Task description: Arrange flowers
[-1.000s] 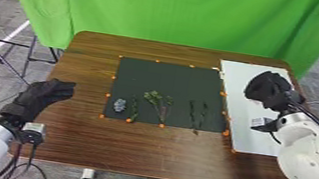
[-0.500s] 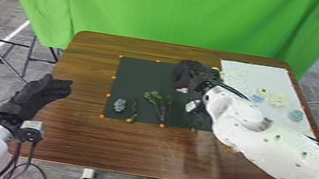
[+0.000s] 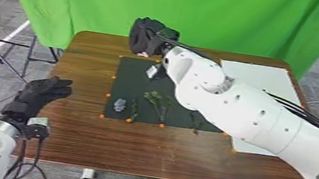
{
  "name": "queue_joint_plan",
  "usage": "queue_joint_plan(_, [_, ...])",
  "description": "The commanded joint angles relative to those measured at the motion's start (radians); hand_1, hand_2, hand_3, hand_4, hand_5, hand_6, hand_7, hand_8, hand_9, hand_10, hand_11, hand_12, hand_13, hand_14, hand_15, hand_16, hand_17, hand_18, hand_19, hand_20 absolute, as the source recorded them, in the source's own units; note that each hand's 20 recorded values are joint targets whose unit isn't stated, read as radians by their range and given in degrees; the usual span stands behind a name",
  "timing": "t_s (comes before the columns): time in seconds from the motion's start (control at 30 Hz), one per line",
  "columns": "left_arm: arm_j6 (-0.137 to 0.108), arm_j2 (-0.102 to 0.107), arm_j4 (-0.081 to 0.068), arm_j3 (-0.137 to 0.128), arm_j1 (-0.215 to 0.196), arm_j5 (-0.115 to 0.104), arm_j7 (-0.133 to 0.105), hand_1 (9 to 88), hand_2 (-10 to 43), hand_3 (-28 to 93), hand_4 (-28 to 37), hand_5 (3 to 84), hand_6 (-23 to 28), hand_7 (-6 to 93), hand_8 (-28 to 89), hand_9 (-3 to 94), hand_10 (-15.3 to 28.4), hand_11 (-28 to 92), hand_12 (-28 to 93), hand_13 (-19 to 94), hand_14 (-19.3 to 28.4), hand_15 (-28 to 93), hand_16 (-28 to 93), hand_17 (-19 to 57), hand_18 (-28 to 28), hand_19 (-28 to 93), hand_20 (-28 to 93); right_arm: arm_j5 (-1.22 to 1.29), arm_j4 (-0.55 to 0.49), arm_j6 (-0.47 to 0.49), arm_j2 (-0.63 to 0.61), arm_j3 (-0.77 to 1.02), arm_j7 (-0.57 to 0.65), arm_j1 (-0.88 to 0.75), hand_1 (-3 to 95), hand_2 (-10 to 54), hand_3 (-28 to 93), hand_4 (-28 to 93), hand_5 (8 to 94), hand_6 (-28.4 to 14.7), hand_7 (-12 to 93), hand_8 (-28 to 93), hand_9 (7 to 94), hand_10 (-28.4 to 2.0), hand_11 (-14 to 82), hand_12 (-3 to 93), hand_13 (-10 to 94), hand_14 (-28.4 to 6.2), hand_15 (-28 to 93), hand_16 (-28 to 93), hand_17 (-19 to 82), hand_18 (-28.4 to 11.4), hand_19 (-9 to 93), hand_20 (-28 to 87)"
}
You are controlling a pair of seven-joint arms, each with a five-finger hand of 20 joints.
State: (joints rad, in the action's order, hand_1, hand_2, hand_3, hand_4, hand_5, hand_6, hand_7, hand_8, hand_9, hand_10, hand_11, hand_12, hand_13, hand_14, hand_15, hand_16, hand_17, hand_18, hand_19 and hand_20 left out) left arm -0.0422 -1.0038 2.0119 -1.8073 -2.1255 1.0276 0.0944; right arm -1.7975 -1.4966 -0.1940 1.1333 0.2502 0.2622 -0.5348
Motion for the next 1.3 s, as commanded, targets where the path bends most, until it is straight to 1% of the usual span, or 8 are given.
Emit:
queue_joint_plan(0.03, [-0.115,0.026,-0.029,0.059,0.037,-0.024,-0.152,47.0,24.0,64,-7.3,35.0,7.3,21.3,-11,42.6,14.3,27,7,35,16.4,22,-7,6.8,10.4,19,10,-0.041,0.053,0.035,0.070,-0.021,0.016,-0.066,64.7,-9.5,59,-17,78.7,1.1,25,6,80.6,-11.7,5.9,44.4,83,-1.8,74,32,60,-13.1,93,68])
queue_joint_plan(0.1, [-0.126,0.032,-0.034,0.069,0.045,-0.038,-0.176,53.5,22.0,63,-3.5,34.9,6.1,22.8,-11,42.8,13.4,28,7,36,15.7,22,-7,8.3,10.8,19,10,-0.046,0.066,0.052,0.081,-0.022,0.017,-0.075,64.7,-9.5,59,-17,78.5,1.2,25,6,80.6,-11.7,5.9,44.3,83,-1.8,74,32,60,-13.1,93,68])
queue_joint_plan(0.2, [-0.156,0.040,-0.039,0.088,0.060,-0.024,-0.207,58.8,22.0,58,-5.2,38.4,5.5,23.1,-11,43.9,13.3,28,8,37,15.7,21,-6,9.4,11.1,18,10,-0.066,0.086,0.056,0.094,-0.027,0.020,-0.086,64.7,-9.5,59,-17,78.4,1.2,25,6,80.5,-11.5,5.9,44.3,83,-1.8,74,32,60,-13.1,93,68])
queue_joint_plan(0.33, [-0.149,0.042,-0.042,0.097,0.078,-0.012,-0.203,72.0,22.7,44,-7.0,42.5,4.4,23.3,-10,46.8,13.5,26,10,39,15.3,19,-4,12.3,11.5,13,13,-0.071,0.110,0.060,0.109,-0.024,0.030,-0.103,64.6,-9.5,59,-17,78.4,1.2,25,6,80.5,-11.5,5.9,44.2,83,-1.9,74,32,60,-13.2,93,68])
queue_joint_plan(0.43, [-0.148,0.039,-0.042,0.101,0.084,0.005,-0.202,76.0,23.7,38,-7.8,43.9,3.8,24.9,-7,48.0,13.1,25,10,40,15.5,19,-4,12.9,11.7,12,14,-0.072,0.128,0.066,0.123,-0.020,0.035,-0.117,64.5,-9.5,59,-17,78.2,1.2,26,6,80.5,-11.4,5.9,44.2,83,-1.9,74,32,60,-13.2,93,68])
queue_joint_plan(0.53, [-0.148,0.040,-0.043,0.108,0.091,-0.010,-0.207,74.7,24.1,37,-7.4,45.3,2.8,26.2,-5,48.9,13.3,25,11,40,15.5,19,-3,12.8,11.4,12,15,-0.081,0.138,0.056,0.128,-0.035,0.032,-0.116,64.5,-9.5,59,-17,78.0,1.2,26,6,80.4,-11.4,5.9,44.2,83,-1.9,74,32,60,-13.2,93,68])
queue_joint_plan(0.73, [-0.129,0.033,-0.047,0.112,0.099,-0.001,-0.204,71.6,23.7,40,-8.0,45.9,2.7,26.2,-2,49.6,13.4,25,11,41,15.6,20,-4,12.0,10.8,12,15,-0.089,0.166,0.011,0.133,-0.060,0.040,-0.115,64.4,-9.5,58,-18,77.6,2.1,25,4,80.0,-10.6,4.6,41.7,83,-1.9,74,32,60,-13.3,93,68])
queue_joint_plan(1.3, [-0.136,0.028,-0.050,0.118,0.098,0.010,-0.215,67.1,22.2,45,-9.8,46.9,2.8,26.4,0,50.1,13.3,25,10,40,15.8,21,-4,10.5,10.1,13,15,-0.167,0.224,-0.092,0.120,-0.137,0.010,-0.093,62.5,-9.5,58,-17,76.4,2.9,21,3,77.6,-9.6,3.0,37.6,83,-1.8,74,32,60,-13.3,93,68])
